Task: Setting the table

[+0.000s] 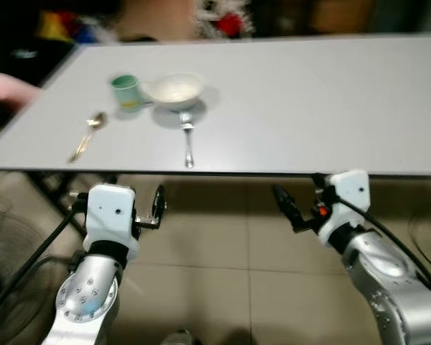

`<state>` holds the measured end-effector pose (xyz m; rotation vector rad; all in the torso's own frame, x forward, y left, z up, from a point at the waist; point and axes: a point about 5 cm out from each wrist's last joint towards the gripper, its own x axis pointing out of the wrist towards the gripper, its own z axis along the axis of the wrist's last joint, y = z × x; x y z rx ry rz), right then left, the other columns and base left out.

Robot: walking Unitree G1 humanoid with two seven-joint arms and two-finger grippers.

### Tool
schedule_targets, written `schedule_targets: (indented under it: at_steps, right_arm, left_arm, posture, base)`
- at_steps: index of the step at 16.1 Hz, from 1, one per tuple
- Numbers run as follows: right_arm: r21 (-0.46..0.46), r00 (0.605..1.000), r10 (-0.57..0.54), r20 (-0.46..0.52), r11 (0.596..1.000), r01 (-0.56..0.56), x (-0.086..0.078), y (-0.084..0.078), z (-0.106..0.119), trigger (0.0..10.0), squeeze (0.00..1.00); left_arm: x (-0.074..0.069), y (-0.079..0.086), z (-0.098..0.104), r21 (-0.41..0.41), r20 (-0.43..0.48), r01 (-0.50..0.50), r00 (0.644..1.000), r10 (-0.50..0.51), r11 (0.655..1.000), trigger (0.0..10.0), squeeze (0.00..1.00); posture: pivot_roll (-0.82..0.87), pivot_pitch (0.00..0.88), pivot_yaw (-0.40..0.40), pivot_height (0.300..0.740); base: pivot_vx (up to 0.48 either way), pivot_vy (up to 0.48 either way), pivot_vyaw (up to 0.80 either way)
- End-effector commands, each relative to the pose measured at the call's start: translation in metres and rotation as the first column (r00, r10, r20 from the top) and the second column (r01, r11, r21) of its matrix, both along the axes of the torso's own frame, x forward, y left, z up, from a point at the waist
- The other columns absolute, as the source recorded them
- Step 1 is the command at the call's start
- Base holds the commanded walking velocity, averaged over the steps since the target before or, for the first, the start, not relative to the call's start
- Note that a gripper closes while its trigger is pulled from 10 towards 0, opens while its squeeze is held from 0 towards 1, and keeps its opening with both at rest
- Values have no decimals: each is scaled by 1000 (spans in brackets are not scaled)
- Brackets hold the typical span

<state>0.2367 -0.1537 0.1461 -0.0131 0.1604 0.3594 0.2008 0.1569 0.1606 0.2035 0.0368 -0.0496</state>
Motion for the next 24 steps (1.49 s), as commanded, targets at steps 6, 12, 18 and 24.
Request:
schedule_targets:
  at_steps: [6, 12, 18, 24]
  right_arm:
    - [41, 998, 53, 32, 998, -54, -2, 9, 1, 10000, 1000]
    - [-54, 995, -16, 104, 998, 21, 0, -2, 4, 10000, 1000]
    - [-50, 994, 72, 83, 996, -68, 3, 6, -1, 10000, 1000]
    - [-35, 991, 118, 63, 993, -116, 6, 11, -5, 10000, 1000]
  left_arm:
    - [-8, 11, 2, 44, 21, -45, 999, 44, 998, 10000, 0]
    - [-7, 12, 1, 17, 39, -68, 997, 68, 998, 10000, 0]
    - [-14, 15, 7, 48, 70, -101, 993, 98, 994, 10000, 0]
    - [-19, 14, 8, 54, 80, -117, 990, 113, 992, 10000, 0]
  posture:
    - [-24, 54, 90, 740]
    - [-39, 50, 87, 740]
    - [-9, 62, 37, 740]
    - [10, 63, 14, 740]
  base:
    - [0, 0, 800]
    - [0, 0, 800]
    - [0, 0, 800]
    - [0, 0, 800]
